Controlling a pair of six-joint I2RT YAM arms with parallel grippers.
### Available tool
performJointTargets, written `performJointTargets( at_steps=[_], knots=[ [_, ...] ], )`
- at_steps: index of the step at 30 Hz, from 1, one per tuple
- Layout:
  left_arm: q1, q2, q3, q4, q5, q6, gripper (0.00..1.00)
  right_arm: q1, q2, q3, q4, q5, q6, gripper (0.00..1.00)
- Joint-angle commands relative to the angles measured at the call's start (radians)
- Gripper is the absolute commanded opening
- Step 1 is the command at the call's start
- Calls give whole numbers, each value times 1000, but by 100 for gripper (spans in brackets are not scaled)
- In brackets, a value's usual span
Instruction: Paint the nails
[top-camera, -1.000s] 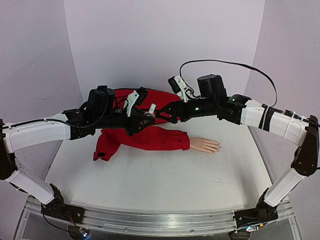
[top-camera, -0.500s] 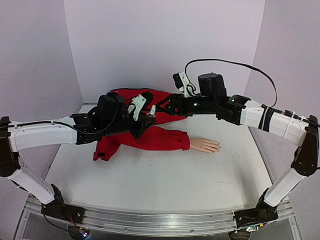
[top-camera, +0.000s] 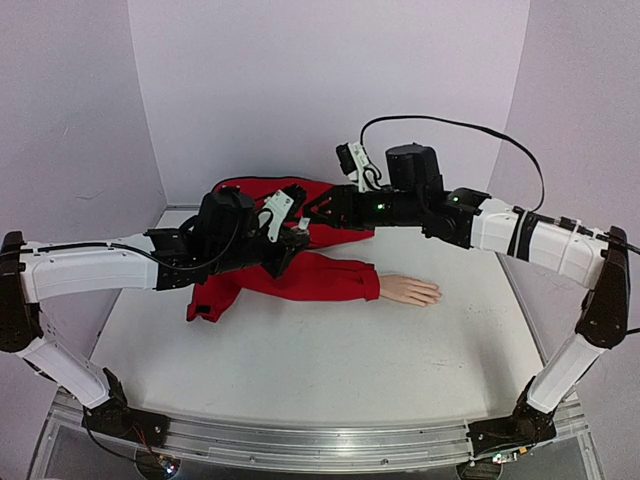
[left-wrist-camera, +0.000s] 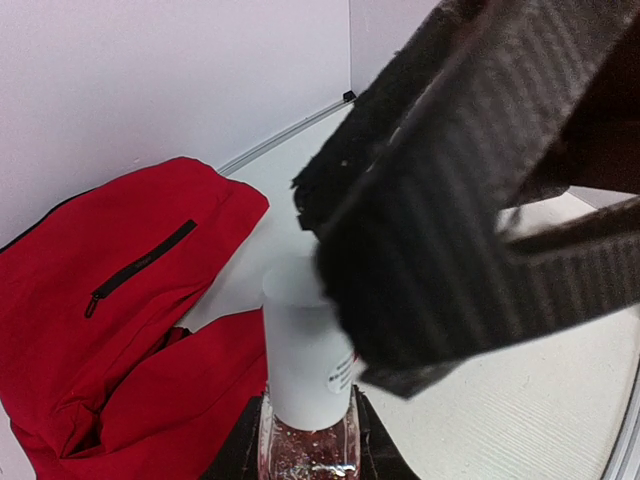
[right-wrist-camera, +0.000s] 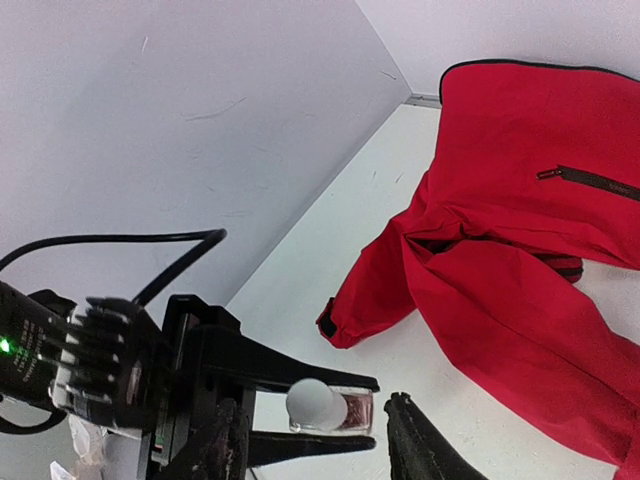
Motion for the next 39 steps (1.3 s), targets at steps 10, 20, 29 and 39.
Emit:
performJointTargets(
  at_steps=[10,20,29,39],
  knots=[
    [-5,-14,69,48,116,-20,0,7,53,65,51,-92,-40,11],
    [139,-95,88,56,1168,-169,0,-6,45,58,-8,-873,-398,0],
    [142,-98,61,55,861,-133,0,-1,-33,26,-54,-483,-359,43],
    [68,-122,-39,56,363,53,0,-15,-61,40,-108,-192,-154,70]
  ],
)
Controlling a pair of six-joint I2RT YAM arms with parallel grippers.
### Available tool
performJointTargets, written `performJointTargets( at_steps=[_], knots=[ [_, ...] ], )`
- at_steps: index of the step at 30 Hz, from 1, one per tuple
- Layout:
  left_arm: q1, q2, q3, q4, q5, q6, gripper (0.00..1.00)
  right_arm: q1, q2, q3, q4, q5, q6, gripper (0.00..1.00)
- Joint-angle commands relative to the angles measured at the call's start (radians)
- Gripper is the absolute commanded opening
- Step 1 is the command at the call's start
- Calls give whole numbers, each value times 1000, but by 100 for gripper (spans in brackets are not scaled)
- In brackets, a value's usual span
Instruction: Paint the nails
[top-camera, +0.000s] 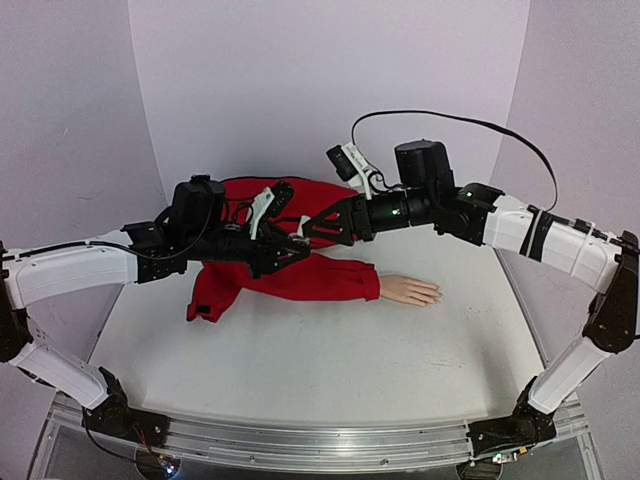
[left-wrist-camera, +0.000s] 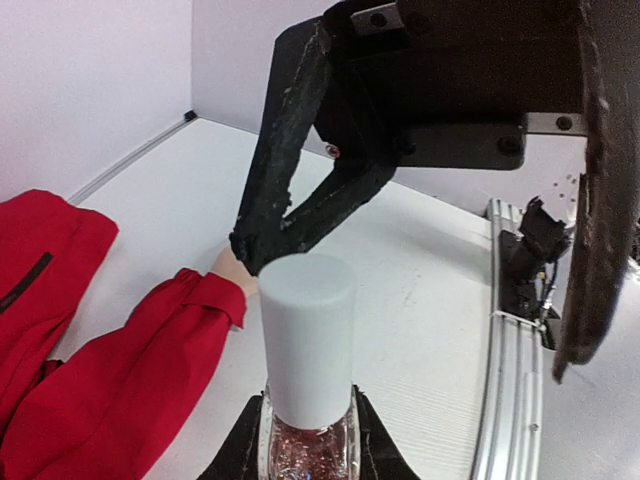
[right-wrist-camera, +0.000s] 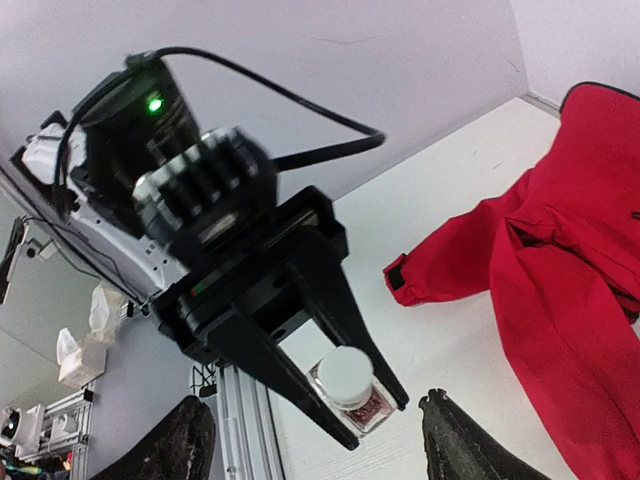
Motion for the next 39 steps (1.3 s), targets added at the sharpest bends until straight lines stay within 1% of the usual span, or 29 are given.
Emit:
performJointTargets(
  at_steps=[1,3,8,13,17,18,19,21,22,23,24,25,26,28,29,31,32,33,36,38,39],
  knots=[
    [-65,-20,4,64,-259,112,0,-3,-11,37,-9,134,141,65],
    [-80,-9,12,64,-297,119,0,1,1,48,-8,159,166,57],
    [-95,14,35,65,-320,114,0,1,23,62,-8,200,195,42],
    [-101,36,54,65,-338,103,0,10,56,82,4,174,213,25],
    [-102,51,71,64,-345,78,0,16,75,84,18,151,217,15],
    [-102,53,73,64,-350,73,0,17,76,83,20,146,217,10],
    [-102,52,74,64,-350,70,0,18,75,81,21,142,213,7],
    [-101,44,71,63,-337,63,0,17,68,73,23,134,196,4],
    [-97,38,69,63,-308,59,0,17,65,69,23,119,177,3],
    [-88,31,68,64,-248,52,0,17,62,63,22,91,149,3],
    [-69,21,67,63,-150,39,0,16,59,56,22,47,108,0],
    [-40,13,67,64,-8,21,0,15,59,49,21,-17,67,0],
    [-14,9,71,64,130,0,0,15,61,43,21,-114,-6,0],
    [34,15,92,64,425,-49,0,14,65,23,23,-388,-124,0],
    [60,24,102,64,567,-79,0,15,65,12,23,-498,-166,0],
    [77,32,116,64,676,-109,0,14,62,-5,21,-528,-197,0],
    [80,32,116,63,711,-115,0,14,65,-5,20,-542,-202,0],
    [80,27,111,64,710,-116,0,15,64,-5,20,-536,-203,0],
    [81,15,89,64,662,-100,0,14,57,-11,20,-497,-189,0],
    [80,12,76,64,579,-87,0,14,52,-6,20,-414,-162,0],
    [80,8,67,64,518,-74,0,15,46,-2,16,-354,-143,6]
  ],
)
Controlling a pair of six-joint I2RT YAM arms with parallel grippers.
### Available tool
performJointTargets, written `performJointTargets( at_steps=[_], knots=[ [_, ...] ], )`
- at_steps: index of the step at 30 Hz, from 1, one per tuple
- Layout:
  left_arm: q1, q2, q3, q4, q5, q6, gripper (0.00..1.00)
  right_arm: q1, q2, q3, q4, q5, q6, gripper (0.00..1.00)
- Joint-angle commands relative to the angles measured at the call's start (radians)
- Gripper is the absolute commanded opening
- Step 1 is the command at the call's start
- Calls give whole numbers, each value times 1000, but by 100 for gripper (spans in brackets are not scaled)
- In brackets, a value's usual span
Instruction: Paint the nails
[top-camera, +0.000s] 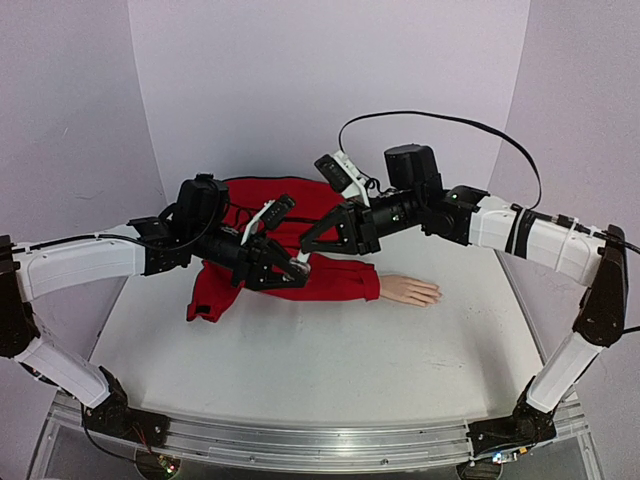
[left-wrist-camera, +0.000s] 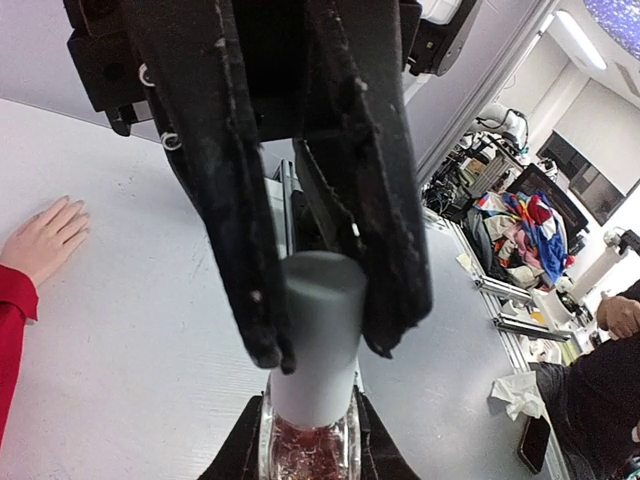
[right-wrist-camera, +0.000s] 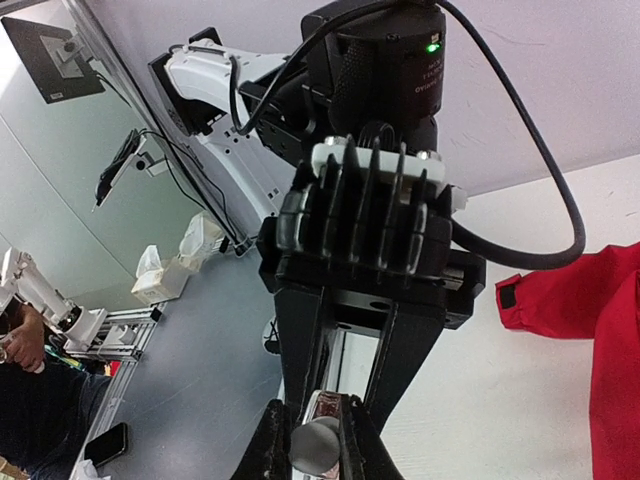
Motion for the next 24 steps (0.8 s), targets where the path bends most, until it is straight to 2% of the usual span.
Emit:
performJointTargets(
  at_steps=[1,2,3,5,7,10,15,24],
  knots=[
    [16,-49,33,108,-167,15,0,20,-31,-12,-51,94,16,19],
    [14,-57,18,107,-277,24,0,18,-46,-7,-72,171,30,37],
    [13,-66,-2,107,-357,48,0,18,-59,-6,-88,250,50,49],
    [-11,-82,-25,104,-558,121,0,15,-82,-1,-129,385,105,63],
    [-26,-91,-38,106,-669,166,0,16,-92,11,-171,477,145,71],
    [-36,-90,-45,105,-733,205,0,16,-88,32,-211,537,217,74],
    [-60,-74,-46,103,-759,244,0,17,-46,82,-217,516,303,73],
    [-105,-55,-36,85,-803,290,0,21,49,195,-305,490,318,59]
  ],
)
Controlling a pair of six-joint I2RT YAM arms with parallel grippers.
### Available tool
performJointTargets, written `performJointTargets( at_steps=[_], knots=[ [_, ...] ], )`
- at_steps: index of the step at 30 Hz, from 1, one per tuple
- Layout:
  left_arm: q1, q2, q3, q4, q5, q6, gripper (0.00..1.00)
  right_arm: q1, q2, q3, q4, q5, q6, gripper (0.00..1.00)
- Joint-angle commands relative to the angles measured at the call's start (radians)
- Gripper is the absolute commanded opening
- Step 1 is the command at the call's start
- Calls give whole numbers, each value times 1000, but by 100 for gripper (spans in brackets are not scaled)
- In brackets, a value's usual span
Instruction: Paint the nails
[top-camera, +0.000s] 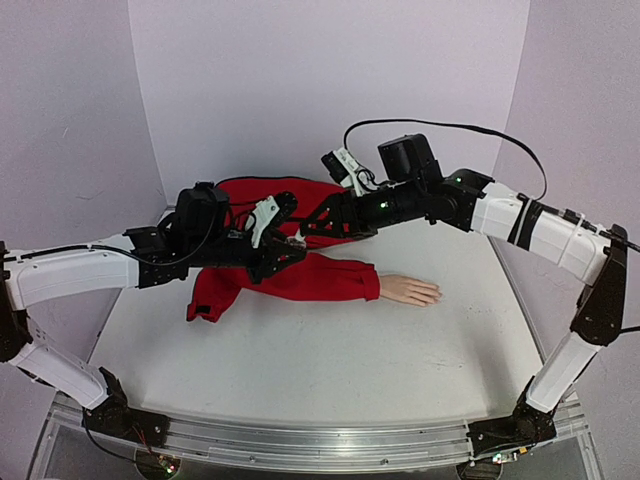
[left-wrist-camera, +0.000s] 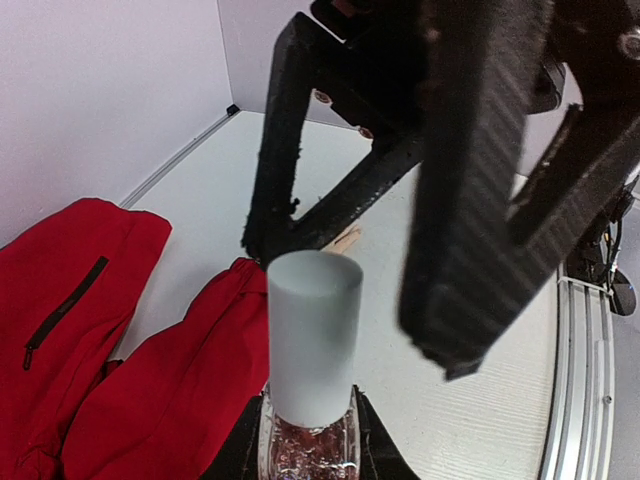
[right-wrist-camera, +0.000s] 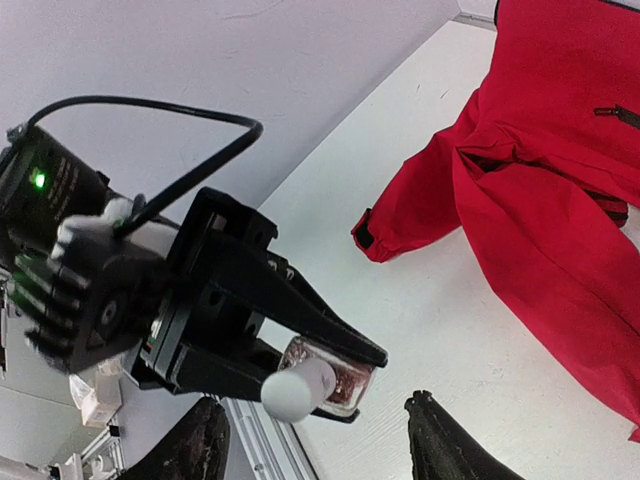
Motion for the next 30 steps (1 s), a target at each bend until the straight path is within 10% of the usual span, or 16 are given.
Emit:
performJointTargets(
  at_steps=[1,11,30],
  knots=[
    [-19,-1,15,47,-41,43,0,6,43,72,-40,-17,14,57],
    [-33,7,26,27,-55,43,0,16,66,104,-54,-41,-16,25],
    [-34,8,39,22,-54,31,0,19,83,94,-55,-55,-36,25]
  ],
)
